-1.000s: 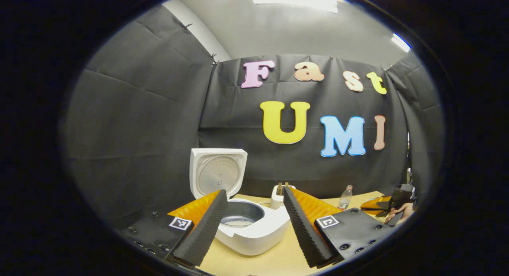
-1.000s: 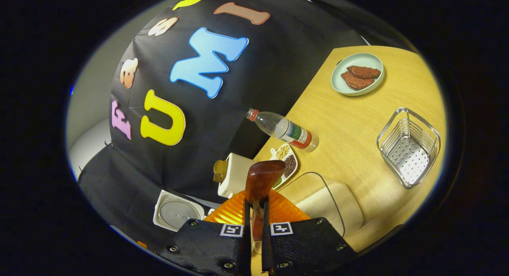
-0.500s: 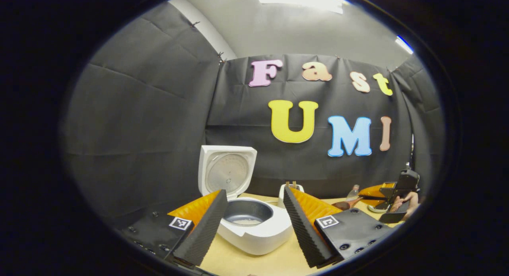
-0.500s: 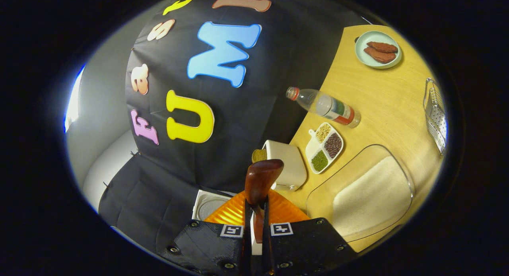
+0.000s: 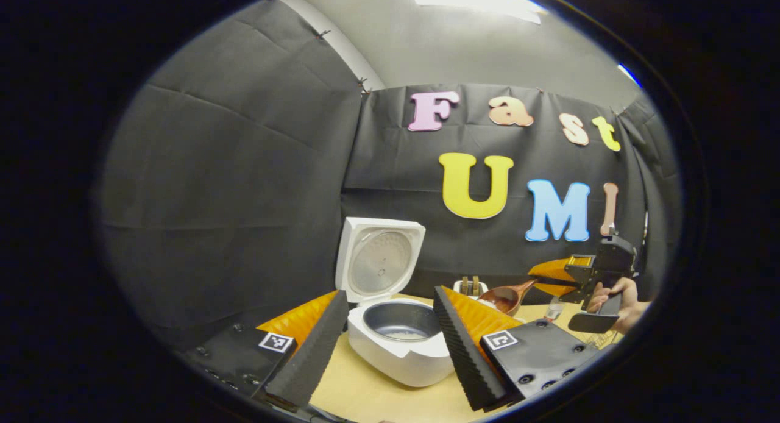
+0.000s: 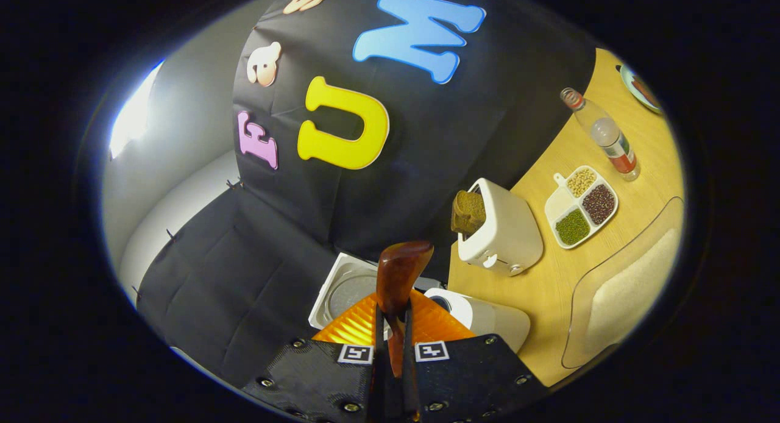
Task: Close the left gripper, press the button to open the rice cooker; take a wooden spoon from the chopstick holder with the right hand, scoop a spoonful of rice and pour it into the rice cooker, then put the wooden spoon back into the chopstick holder.
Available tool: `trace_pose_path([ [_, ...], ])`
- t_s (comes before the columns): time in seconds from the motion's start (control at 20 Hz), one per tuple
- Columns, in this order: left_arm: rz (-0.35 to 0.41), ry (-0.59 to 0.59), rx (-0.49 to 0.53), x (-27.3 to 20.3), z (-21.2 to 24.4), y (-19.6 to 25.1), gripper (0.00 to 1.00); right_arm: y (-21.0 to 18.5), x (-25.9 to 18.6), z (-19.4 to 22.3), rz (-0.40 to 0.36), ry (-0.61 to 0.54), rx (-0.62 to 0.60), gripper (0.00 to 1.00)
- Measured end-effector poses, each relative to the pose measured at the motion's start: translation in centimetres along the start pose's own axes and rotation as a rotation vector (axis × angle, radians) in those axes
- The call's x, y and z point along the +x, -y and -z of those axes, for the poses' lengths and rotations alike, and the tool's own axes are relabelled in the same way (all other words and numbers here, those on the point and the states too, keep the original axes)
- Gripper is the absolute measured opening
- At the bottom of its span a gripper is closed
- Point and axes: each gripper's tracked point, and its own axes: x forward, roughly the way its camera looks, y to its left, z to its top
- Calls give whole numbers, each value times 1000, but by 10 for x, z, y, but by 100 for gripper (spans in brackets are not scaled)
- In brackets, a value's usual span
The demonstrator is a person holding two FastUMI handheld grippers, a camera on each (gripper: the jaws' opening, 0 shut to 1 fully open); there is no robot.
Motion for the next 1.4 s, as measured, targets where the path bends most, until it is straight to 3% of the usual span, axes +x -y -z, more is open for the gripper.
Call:
trace_pose_path([
  [0.35, -114, 5, 39, -15, 2, -50, 97, -22, 71, 43, -27, -78, -120, 10],
  [0.55, -171, -15, 40, -25, 10, -73, 99, -16, 102, 74, 5, -124, -244, 10],
  [0.6, -183, -19, 42, -27, 11, -78, 94, -13, 109, 79, 14, -134, -285, 10],
  [0.9, -225, -36, 50, -30, 20, -94, 99, -3, 133, 105, 51, -180, -568, 10],
  [1.15, -234, -44, 28, -29, 30, -96, 99, -11, 144, 114, 41, -175, -813, 10],
  [1.3, -239, -37, 26, -30, 30, -98, 94, -16, 148, 116, 44, -164, -960, 10],
  [1.4, -242, -32, 15, -32, 29, -98, 97, -17, 149, 116, 54, -158, -1061, 10],
])
